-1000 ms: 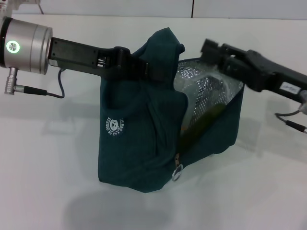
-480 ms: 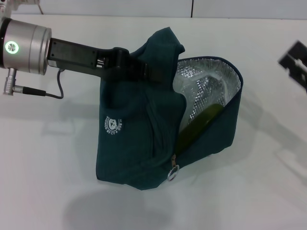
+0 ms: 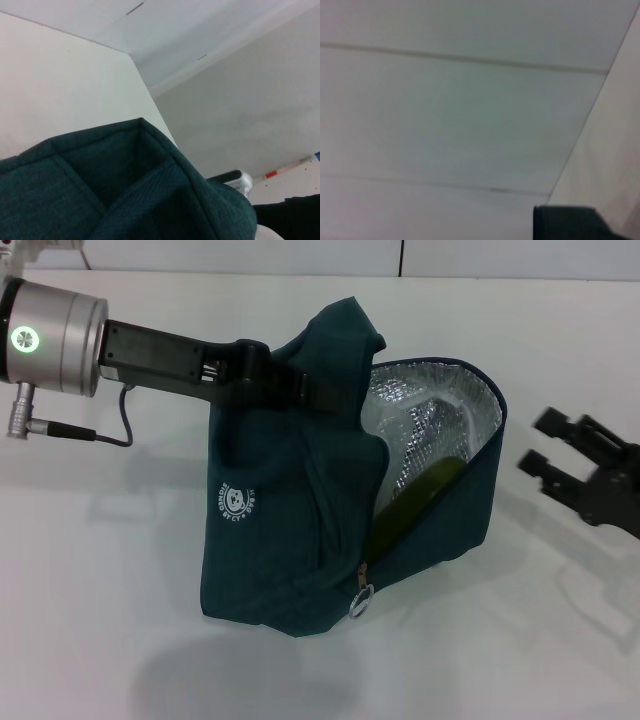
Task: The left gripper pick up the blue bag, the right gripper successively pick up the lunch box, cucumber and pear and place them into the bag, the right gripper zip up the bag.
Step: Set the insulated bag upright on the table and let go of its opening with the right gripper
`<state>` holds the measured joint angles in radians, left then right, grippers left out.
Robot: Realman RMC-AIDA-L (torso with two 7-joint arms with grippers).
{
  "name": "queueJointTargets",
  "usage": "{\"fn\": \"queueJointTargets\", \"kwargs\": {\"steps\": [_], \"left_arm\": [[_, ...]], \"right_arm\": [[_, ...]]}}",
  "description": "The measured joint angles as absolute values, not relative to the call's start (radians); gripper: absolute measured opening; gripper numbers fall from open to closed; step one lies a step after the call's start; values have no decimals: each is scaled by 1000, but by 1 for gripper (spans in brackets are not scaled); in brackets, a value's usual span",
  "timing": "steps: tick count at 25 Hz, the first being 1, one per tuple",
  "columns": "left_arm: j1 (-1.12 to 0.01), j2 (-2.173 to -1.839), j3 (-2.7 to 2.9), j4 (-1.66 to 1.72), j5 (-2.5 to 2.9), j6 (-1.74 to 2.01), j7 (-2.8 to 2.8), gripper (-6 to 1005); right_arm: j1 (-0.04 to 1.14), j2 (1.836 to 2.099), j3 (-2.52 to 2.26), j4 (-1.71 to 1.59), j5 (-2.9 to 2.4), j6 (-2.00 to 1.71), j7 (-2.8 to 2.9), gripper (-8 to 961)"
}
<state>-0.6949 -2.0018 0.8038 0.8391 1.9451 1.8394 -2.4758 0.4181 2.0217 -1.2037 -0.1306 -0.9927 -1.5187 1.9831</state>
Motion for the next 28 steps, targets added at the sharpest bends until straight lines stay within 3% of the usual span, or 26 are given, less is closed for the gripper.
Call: {"fn": "queueJointTargets", "kwargs": {"steps": [13, 24, 28], "left_arm": [[-696, -2003, 804, 839, 1945, 1838, -2473, 61], [-701, -2005, 807, 839, 1945, 1839, -2473, 61], [-705, -2007, 810, 839, 1945, 1839, -2475, 62]], "right_arm": [[513, 2026, -1324, -144, -990, -1457, 1973, 750], [495, 2026, -1315, -157, -978, -1471, 1916, 538], [492, 2025, -1315, -172, -977, -1485, 1895, 287]]}}
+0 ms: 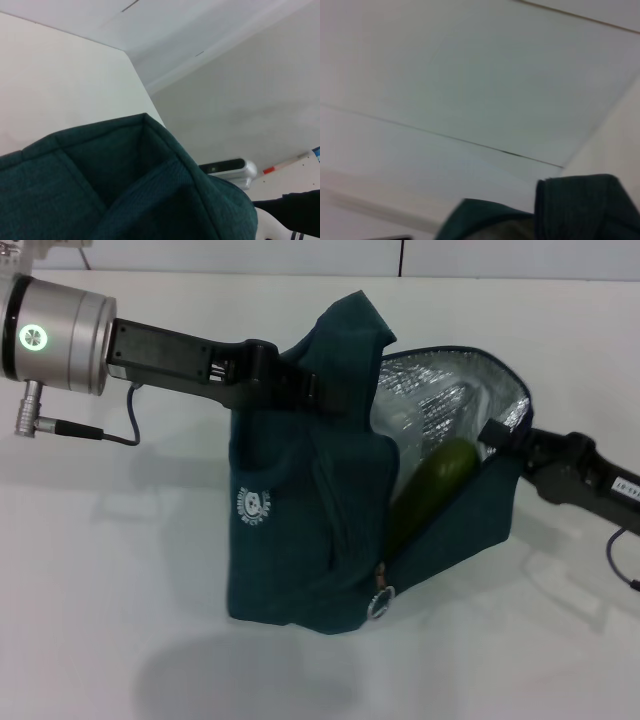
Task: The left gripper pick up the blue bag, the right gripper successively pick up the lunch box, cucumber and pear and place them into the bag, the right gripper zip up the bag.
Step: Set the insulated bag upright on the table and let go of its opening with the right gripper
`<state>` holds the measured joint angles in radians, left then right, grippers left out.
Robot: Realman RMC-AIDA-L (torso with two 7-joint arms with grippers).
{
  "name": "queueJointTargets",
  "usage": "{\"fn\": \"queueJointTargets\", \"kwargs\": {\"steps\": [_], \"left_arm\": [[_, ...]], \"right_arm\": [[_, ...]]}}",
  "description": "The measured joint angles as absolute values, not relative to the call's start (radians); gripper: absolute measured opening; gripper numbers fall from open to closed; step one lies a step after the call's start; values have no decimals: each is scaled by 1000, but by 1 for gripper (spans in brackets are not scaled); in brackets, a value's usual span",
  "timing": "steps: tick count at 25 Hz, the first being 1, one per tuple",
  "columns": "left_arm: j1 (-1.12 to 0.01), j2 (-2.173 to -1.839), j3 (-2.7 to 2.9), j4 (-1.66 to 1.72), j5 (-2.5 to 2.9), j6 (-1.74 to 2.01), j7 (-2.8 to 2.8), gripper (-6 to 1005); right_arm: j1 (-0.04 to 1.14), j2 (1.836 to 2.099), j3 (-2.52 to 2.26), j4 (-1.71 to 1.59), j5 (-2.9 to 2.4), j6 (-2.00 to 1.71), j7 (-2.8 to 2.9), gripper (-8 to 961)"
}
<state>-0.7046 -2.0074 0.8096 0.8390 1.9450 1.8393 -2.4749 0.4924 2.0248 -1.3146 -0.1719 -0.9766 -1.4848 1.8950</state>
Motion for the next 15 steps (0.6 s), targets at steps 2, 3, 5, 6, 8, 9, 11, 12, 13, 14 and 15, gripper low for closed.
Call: {"fn": "queueJointTargets", "kwargs": {"steps": [2, 3, 5, 6, 8, 9, 11, 12, 13, 14, 15], "left_arm": [[-706, -2009, 810, 839, 1945, 1839, -2477, 62], [-707, -2010, 810, 839, 1943, 1839, -2477, 62], [-710, -2013, 811, 839, 1930, 1839, -2476, 62], [-713, -2016, 811, 839, 1920, 1839, -2474, 62], [-720, -2024, 812, 837, 1908, 1836, -2467, 62], [-727, -2031, 813, 832, 1905, 1831, -2458, 62], [-739, -2041, 814, 807, 1912, 1812, -2441, 62], [-745, -2044, 816, 788, 1918, 1802, -2431, 62], [-751, -2046, 819, 766, 1926, 1787, -2421, 62], [-756, -2048, 822, 740, 1937, 1770, -2408, 62], [-759, -2048, 825, 722, 1944, 1755, -2400, 62]], "right_arm": [[485, 2021, -1314, -195, -962, -1517, 1872, 200], [482, 2019, -1313, -205, -950, -1538, 1861, 157], [473, 2014, -1312, -229, -910, -1598, 1833, 100], [468, 2010, -1311, -240, -893, -1623, 1823, 87], [452, 2004, -1310, -274, -861, -1661, 1810, 62], [443, 2000, -1305, -291, -852, -1673, 1807, 49], [428, 1993, -1294, -314, -847, -1686, 1807, 36], [424, 1990, -1290, -318, -847, -1691, 1806, 36], [421, 1986, -1287, -320, -847, -1694, 1805, 36], [419, 1982, -1287, -319, -848, -1696, 1802, 36], [419, 1979, -1287, -316, -849, -1694, 1800, 36]]}}
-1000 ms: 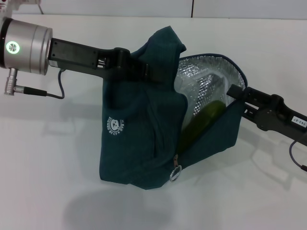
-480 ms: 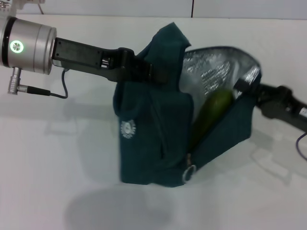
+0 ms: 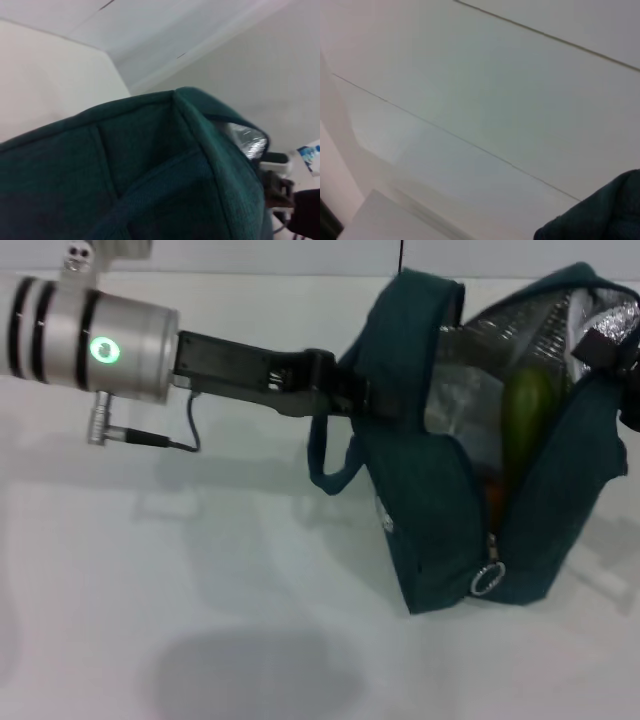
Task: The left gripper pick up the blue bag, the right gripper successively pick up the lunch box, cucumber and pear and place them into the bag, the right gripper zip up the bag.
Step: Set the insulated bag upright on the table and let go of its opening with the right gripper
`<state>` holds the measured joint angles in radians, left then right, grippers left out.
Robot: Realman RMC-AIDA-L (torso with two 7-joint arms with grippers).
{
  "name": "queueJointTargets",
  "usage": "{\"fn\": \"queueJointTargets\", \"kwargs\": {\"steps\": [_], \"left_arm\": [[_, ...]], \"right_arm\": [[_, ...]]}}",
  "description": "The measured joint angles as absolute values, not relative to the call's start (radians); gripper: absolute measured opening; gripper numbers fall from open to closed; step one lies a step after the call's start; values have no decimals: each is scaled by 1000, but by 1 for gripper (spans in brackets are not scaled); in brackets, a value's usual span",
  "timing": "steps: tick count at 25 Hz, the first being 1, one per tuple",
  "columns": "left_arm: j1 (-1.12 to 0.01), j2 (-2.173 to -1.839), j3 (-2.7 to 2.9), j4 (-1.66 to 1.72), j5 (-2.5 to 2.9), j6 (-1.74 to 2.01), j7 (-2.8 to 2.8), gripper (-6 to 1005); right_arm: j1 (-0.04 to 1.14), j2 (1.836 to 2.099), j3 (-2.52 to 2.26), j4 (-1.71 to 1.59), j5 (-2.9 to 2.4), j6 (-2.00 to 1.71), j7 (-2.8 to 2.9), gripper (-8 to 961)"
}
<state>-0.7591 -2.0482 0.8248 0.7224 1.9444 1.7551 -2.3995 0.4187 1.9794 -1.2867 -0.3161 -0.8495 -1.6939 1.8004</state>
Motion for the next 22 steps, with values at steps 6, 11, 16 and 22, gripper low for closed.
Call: {"fn": "queueJointTargets", "kwargs": {"steps": [6, 11, 16, 22], "left_arm": [[-749, -2051, 826, 702, 1964, 1697, -2384, 63], [-747, -2053, 827, 682, 1981, 1689, -2380, 63], [-745, -2054, 827, 681, 1993, 1683, -2381, 63], [-745, -2054, 827, 681, 1994, 1687, -2382, 64]], "right_arm": [[417, 1967, -1295, -288, -862, -1633, 1781, 35], [415, 1962, -1290, -285, -884, -1606, 1764, 34], [402, 1966, -1289, -291, -882, -1623, 1713, 54], [388, 1972, -1287, -290, -878, -1654, 1669, 179]]}}
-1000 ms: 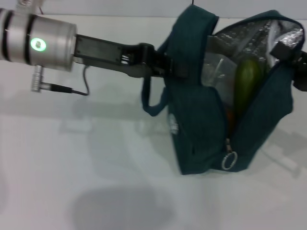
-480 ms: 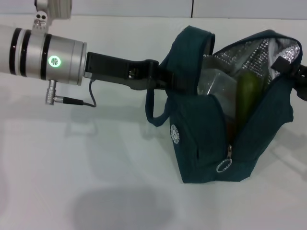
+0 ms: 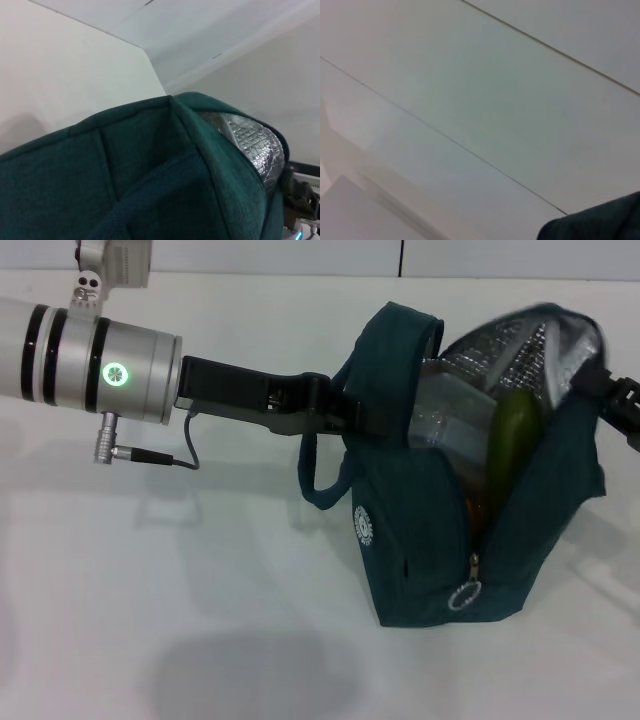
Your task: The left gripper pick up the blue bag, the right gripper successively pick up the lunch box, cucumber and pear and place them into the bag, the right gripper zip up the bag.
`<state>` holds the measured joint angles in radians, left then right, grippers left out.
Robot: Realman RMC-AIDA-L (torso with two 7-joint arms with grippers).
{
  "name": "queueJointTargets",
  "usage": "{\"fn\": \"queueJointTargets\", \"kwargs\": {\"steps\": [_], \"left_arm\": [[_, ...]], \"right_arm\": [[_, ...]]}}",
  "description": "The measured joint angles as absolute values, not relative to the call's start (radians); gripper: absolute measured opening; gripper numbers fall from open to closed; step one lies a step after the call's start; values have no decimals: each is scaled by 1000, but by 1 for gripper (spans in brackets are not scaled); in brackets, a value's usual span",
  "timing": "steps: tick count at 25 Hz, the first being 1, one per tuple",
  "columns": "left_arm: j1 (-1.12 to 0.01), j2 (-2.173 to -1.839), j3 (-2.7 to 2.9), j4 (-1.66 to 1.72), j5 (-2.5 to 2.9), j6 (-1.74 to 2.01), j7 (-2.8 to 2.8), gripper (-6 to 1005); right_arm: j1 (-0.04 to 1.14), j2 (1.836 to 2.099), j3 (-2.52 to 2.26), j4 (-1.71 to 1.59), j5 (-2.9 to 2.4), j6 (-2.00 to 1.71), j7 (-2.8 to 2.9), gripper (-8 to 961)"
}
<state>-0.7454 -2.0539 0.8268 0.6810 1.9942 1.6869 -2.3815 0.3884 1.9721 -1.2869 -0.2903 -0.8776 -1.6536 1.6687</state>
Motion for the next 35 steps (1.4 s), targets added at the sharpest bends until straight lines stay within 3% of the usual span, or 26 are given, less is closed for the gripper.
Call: {"fn": "queueJointTargets", "kwargs": {"steps": [8, 15, 19, 22, 25, 35], "left_arm": [[-745, -2054, 827, 681, 1994, 1687, -2382, 64], [-741, -2054, 827, 681, 1995, 1682, -2385, 64], [-739, -2053, 827, 681, 1995, 1682, -2385, 64], [-738, -2053, 827, 681, 1995, 1682, -2385, 65], [-737, -2053, 826, 681, 1995, 1681, -2385, 65], [-741, -2054, 827, 681, 1988, 1681, -2387, 65]], "right_arm": [[347, 1953, -1275, -294, -878, -1702, 1625, 474], [279, 1945, -1270, -292, -923, -1798, 1426, 623], [242, 1958, -1269, -293, -1043, -1836, 1169, 708], [200, 1983, -1268, -283, -1101, -1835, 929, 883], [169, 2005, -1268, -241, -1114, -1797, 748, 881], [200, 2014, -1323, -100, -1119, -1730, 558, 877]]}}
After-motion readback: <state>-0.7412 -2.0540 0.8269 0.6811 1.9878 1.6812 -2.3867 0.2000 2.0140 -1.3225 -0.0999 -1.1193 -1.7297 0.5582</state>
